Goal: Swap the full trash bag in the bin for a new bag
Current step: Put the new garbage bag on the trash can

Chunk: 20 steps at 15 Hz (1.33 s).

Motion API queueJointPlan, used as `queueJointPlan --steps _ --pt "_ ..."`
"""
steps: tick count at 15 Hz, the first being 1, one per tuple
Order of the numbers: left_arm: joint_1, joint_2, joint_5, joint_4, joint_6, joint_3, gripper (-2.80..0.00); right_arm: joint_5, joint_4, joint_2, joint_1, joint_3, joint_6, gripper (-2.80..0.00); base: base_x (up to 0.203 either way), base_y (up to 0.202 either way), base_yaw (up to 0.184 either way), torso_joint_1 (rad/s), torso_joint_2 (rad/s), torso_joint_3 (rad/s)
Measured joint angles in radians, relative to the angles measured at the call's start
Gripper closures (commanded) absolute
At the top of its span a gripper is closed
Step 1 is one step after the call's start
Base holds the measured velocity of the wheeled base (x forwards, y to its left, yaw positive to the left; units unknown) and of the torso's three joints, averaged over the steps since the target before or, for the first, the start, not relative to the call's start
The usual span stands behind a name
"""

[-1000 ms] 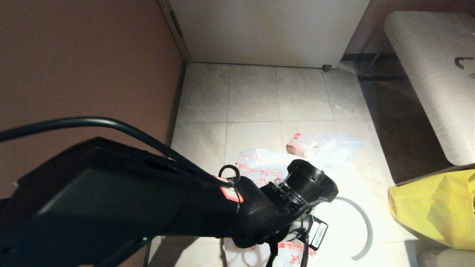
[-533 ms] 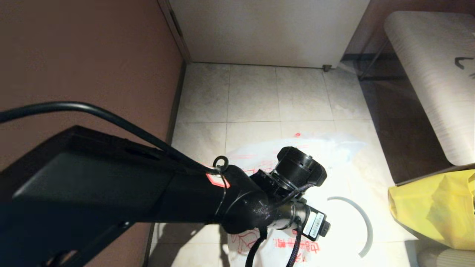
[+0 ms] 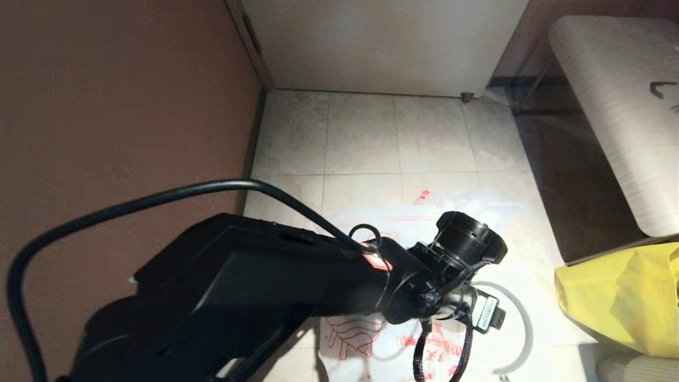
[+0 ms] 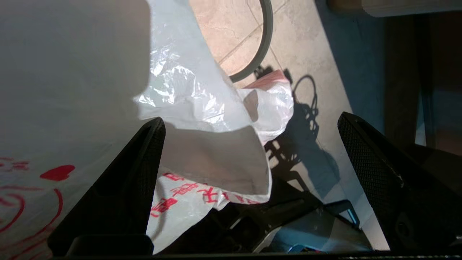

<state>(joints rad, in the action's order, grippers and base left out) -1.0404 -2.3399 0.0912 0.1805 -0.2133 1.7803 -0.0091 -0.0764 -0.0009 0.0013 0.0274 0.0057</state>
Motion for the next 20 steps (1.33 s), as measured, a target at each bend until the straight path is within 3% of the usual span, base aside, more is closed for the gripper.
queueJointPlan --steps 3,6,7,10,12,14,16,20 --pt "-0.013 -0.024 0.003 0.021 -0.036 0.049 -2.8 0.0 0.0 0.0 0.0 0.0 0.0 0.0 0.0 0.0 0.0 0.0 0.0 0.0" --pt "-0.019 0.1 0.019 0.018 -0.055 -0.065 -2.8 0.0 0.0 0.0 0.0 0.0 0.0 0.0 0.0 0.0 0.0 0.0 0.0 0.0" --pt "-0.019 0.156 0.024 0.015 -0.067 -0.12 0.0 0.0 0.0 0.0 0.0 0.0 0.0 0.0 0.0 0.0 0.0 0.0 0.0 0.0" --pt "0.011 0.309 0.08 -0.02 -0.092 -0.336 0.0 0.0 0.0 0.0 0.0 0.0 0.0 0.0 0.0 0.0 0.0 0.0 0.0 0.0" --pt "0.091 0.353 0.142 -0.116 -0.093 -0.44 0.0 0.0 0.0 0.0 0.0 0.0 0.0 0.0 0.0 0.0 0.0 0.0 0.0 0.0" --pt "0.165 0.337 0.182 -0.22 -0.082 -0.472 0.0 0.0 0.0 0.0 0.0 0.0 0.0 0.0 0.0 0.0 0.0 0.0 0.0 0.0" --pt "0.212 0.276 0.211 -0.277 -0.072 -0.43 0.0 0.0 0.0 0.0 0.0 0.0 0.0 0.0 0.0 0.0 0.0 0.0 0.0 0.0" --pt "0.266 0.062 0.298 -0.324 -0.036 -0.214 0.0 0.0 0.0 0.0 0.0 0.0 0.0 0.0 0.0 0.0 0.0 0.0 0.0 0.0"
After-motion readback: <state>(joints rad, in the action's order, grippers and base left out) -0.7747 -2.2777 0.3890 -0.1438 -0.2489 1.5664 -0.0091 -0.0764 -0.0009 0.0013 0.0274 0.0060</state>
